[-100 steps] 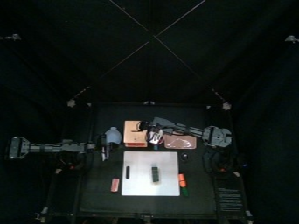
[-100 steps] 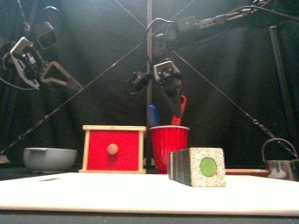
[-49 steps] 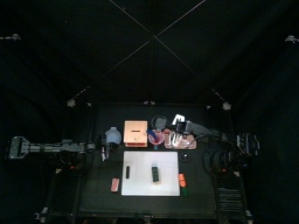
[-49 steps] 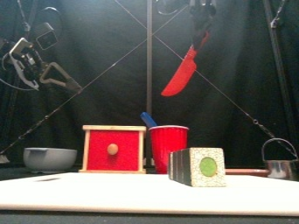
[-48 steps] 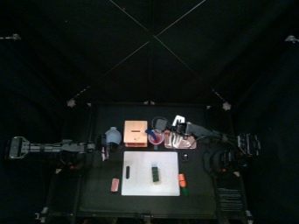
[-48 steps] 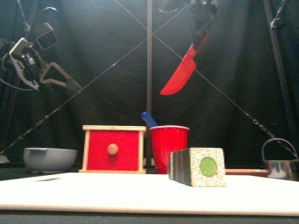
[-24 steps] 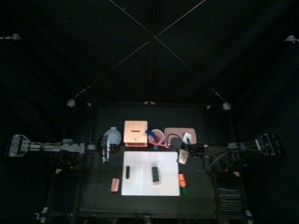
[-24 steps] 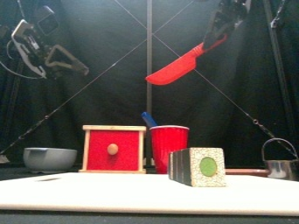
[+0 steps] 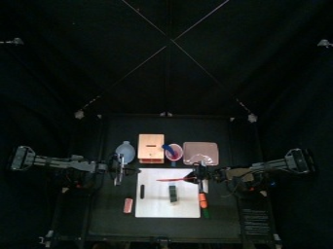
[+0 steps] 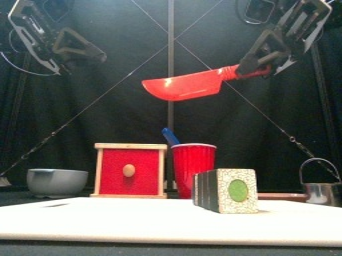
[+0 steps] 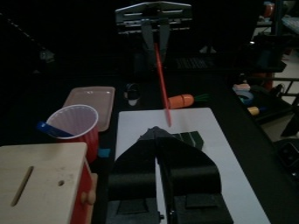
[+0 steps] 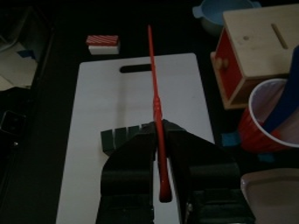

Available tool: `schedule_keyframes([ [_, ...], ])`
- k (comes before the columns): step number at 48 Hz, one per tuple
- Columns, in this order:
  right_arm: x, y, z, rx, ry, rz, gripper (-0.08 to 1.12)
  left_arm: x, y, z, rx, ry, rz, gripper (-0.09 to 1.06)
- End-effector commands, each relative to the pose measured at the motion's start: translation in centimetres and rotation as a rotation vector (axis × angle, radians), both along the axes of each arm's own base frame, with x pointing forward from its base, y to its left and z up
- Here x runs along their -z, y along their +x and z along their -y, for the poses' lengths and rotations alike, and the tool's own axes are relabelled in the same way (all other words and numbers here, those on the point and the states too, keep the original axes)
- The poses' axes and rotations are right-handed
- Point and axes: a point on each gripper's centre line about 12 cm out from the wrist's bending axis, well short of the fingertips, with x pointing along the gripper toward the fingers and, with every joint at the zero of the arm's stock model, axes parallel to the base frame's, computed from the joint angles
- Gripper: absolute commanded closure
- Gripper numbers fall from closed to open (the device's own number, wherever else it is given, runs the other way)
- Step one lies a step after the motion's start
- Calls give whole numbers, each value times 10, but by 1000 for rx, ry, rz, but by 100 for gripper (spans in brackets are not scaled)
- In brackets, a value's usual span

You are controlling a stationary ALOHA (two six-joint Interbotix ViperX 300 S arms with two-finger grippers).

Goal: Place sushi on board then cut the sushi with the knife then place the pieces on the plate
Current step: Grasp knife edge with left hand

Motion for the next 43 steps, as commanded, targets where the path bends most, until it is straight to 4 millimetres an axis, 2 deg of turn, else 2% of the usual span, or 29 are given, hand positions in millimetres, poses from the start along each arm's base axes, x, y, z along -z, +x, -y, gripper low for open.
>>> schedule_keyframes([
  [1,-2,4,4,7,6,19,57,-5,12,2,-4,-27,-7,46],
  [8,6,10,7,15,3,-6,57,3,26,2,-17,-57,-90,21],
  [15,11,15,7,18,2,-26,57,10,41,4,-18,-63,-188,7],
  [30,15,20,6,13,4,-34,57,33,80,7,-16,-53,-380,6],
  [43,19,22,6,10,12,-39,57,56,109,10,-10,-43,-461,6],
])
